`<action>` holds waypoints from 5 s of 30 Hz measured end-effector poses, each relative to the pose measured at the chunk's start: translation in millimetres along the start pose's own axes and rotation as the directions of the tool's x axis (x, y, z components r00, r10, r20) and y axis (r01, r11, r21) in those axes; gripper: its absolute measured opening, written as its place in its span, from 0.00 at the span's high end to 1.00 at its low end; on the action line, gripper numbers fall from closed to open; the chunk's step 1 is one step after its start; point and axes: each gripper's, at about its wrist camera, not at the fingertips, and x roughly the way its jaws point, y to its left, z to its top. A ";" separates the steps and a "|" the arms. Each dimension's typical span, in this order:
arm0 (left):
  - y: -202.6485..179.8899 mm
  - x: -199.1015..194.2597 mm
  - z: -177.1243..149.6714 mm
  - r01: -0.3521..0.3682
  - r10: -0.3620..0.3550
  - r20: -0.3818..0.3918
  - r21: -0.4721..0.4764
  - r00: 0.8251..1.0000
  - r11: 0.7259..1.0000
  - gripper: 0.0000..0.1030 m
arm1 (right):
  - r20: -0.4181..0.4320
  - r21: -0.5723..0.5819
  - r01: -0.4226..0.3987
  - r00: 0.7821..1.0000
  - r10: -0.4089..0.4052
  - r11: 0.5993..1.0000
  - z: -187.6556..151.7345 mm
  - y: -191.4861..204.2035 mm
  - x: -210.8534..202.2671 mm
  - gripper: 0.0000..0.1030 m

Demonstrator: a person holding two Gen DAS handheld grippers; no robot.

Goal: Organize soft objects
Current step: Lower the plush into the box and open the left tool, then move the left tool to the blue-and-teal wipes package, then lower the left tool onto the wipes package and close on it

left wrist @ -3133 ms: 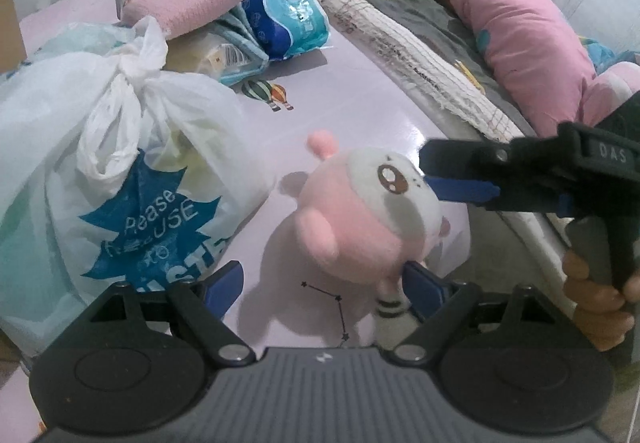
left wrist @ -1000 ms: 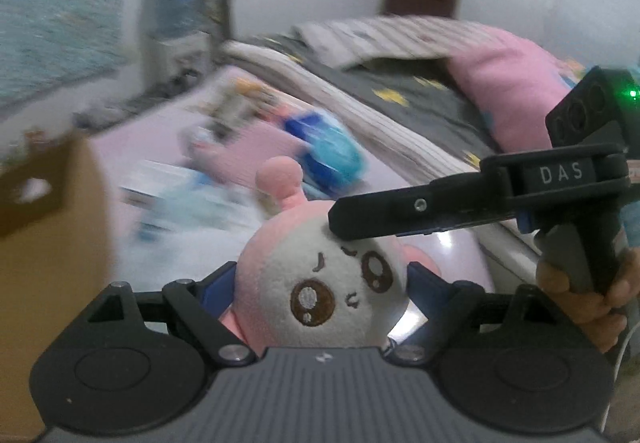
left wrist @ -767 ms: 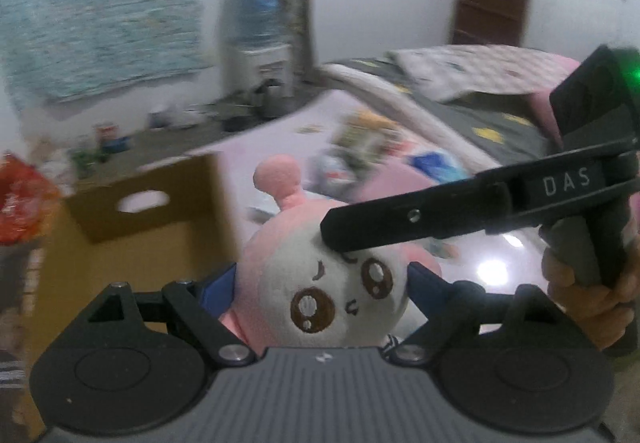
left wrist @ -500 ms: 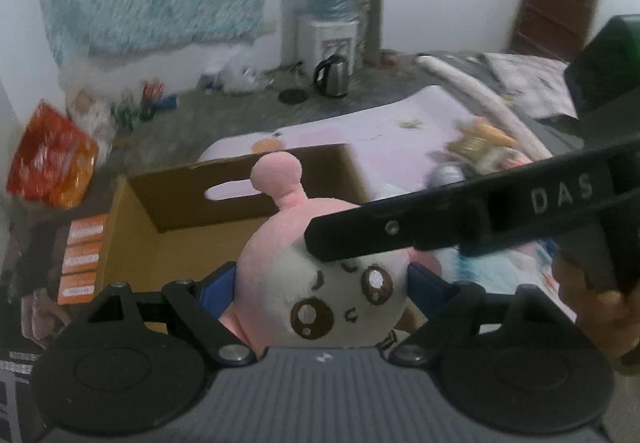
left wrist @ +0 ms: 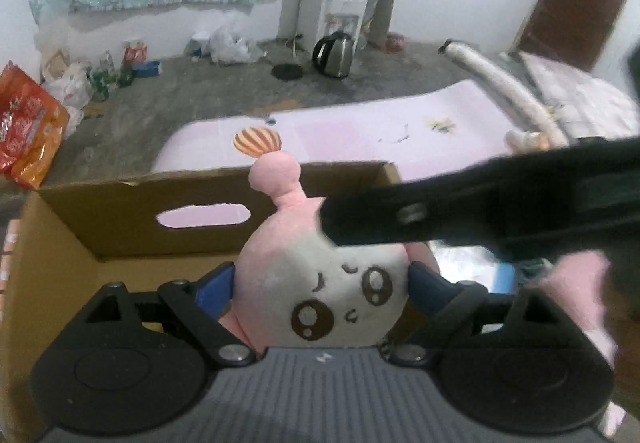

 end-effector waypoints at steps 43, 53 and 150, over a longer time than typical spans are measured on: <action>-80.0 -153.3 -30.8 0.000 0.007 0.159 -0.046 0.987 0.999 0.03 | 0.406 0.100 -0.065 0.914 0.019 0.993 -150.9 -87.9 -305.9 0.35; -203.1 -149.6 -71.3 0.147 -0.174 0.170 0.162 0.970 0.976 0.02 | 0.437 0.315 0.004 0.887 -0.149 0.949 -266.0 -167.9 -345.1 0.34; -370.8 8.8 -174.3 0.389 -0.319 -0.263 0.280 0.910 0.878 0.25 | 0.283 0.530 -0.004 0.944 -0.172 0.848 -379.9 -229.9 -285.0 0.54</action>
